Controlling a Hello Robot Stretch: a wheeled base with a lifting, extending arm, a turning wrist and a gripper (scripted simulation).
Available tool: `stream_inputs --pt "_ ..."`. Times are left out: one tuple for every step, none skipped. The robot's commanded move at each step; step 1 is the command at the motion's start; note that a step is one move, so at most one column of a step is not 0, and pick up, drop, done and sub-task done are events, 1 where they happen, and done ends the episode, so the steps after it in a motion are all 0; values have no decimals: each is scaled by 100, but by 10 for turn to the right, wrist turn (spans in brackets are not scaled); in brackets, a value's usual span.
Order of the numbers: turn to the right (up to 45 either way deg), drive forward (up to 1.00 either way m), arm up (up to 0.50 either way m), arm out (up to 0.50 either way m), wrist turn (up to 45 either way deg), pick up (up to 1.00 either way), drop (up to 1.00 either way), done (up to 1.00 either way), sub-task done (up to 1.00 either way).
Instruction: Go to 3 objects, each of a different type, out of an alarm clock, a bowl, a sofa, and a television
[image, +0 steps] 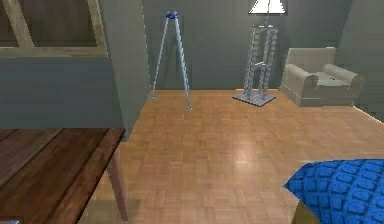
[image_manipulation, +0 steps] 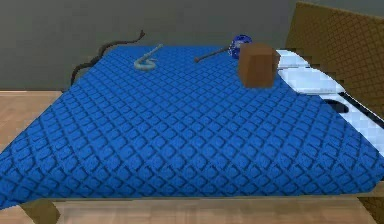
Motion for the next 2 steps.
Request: stream_inputs --pt "0 100 0 0 0 0 0 0 0" --pt "0 35 0 0 0 0 0 0 0"
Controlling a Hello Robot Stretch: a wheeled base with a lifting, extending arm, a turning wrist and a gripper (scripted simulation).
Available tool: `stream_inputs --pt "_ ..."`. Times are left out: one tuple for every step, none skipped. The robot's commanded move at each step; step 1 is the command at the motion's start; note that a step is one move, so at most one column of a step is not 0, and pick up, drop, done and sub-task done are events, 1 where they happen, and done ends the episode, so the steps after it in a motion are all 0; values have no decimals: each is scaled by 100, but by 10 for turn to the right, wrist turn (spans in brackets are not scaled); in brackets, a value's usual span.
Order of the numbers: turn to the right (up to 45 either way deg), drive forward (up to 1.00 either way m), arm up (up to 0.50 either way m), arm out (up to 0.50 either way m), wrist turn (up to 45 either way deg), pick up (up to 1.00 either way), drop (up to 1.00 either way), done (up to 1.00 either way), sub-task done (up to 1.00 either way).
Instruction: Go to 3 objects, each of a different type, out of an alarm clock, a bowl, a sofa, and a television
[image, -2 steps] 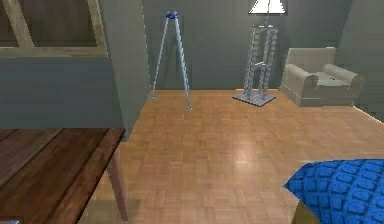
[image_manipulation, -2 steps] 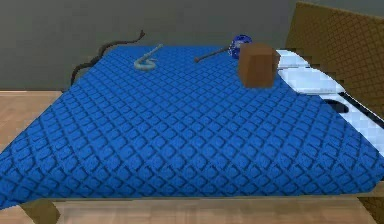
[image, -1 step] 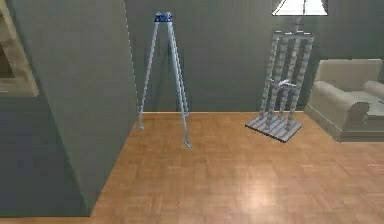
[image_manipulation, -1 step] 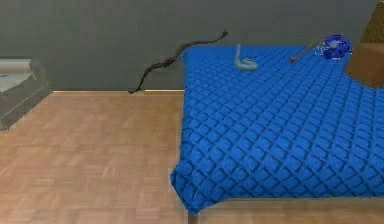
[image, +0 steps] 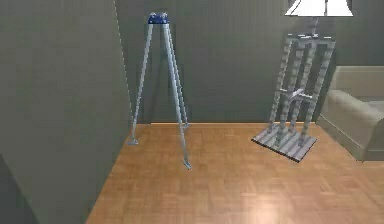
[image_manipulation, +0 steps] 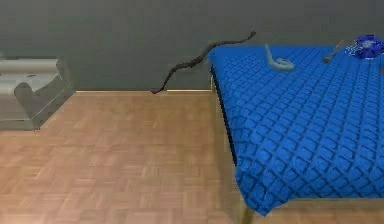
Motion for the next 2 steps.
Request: stream_inputs --pt "-450 0 0 0 0 0 0 0 0" --pt "-90 0 0 0 0 0 0 0 0"
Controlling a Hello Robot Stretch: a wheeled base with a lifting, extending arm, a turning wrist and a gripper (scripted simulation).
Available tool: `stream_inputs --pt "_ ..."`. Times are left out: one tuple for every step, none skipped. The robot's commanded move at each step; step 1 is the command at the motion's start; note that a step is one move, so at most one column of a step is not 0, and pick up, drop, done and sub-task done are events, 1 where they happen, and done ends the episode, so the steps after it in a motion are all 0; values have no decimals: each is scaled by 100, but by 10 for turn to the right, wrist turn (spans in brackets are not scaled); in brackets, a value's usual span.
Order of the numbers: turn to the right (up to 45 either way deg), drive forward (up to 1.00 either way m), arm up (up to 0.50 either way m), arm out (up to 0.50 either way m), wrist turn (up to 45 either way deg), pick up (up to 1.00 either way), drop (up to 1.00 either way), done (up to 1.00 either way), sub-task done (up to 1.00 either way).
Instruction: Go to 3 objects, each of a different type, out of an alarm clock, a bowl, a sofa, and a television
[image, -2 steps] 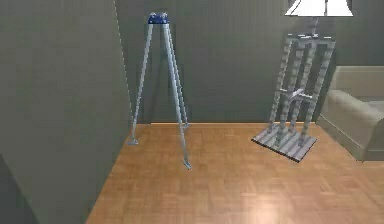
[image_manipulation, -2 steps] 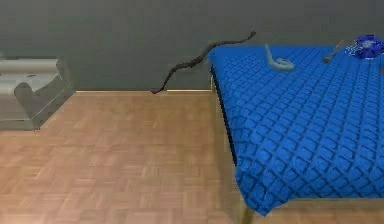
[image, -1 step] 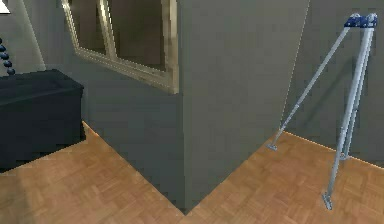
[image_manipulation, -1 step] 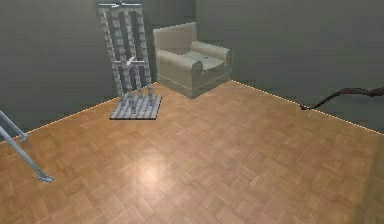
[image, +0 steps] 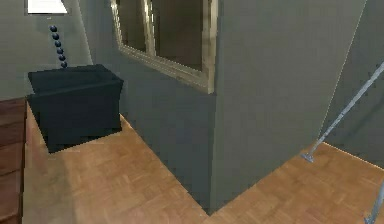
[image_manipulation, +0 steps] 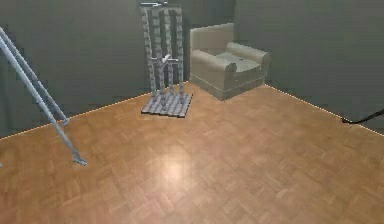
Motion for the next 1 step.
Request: stream_inputs --pt "0 40 0 0 0 0 0 0 0"
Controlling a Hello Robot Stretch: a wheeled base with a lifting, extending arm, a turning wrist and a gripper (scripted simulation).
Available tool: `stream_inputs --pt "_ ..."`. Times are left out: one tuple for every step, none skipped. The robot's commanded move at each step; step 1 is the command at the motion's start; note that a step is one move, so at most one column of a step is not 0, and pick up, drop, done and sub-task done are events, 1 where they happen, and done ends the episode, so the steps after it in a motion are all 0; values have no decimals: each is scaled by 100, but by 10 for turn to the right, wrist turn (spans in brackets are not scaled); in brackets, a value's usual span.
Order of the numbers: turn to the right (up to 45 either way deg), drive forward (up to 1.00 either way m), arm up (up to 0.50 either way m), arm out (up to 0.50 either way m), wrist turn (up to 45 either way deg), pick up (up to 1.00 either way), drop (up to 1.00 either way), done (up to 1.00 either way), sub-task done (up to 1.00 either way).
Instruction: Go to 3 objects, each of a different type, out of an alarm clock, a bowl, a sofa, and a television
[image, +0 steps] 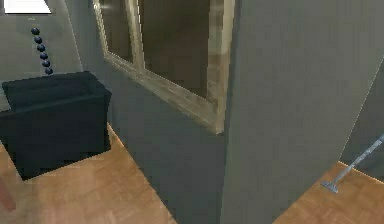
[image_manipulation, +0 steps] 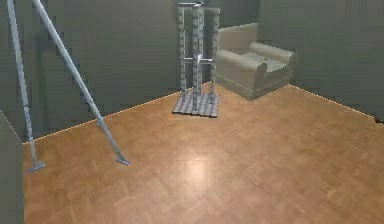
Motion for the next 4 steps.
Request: stream_inputs --pt "-450 0 0 0 0 0 0 0 0" --pt "-180 0 0 0 0 0 0 0 0" --pt "0 0 0 0 0 0 0 0 100" --pt "-450 0 0 0 0 0 0 0 0"
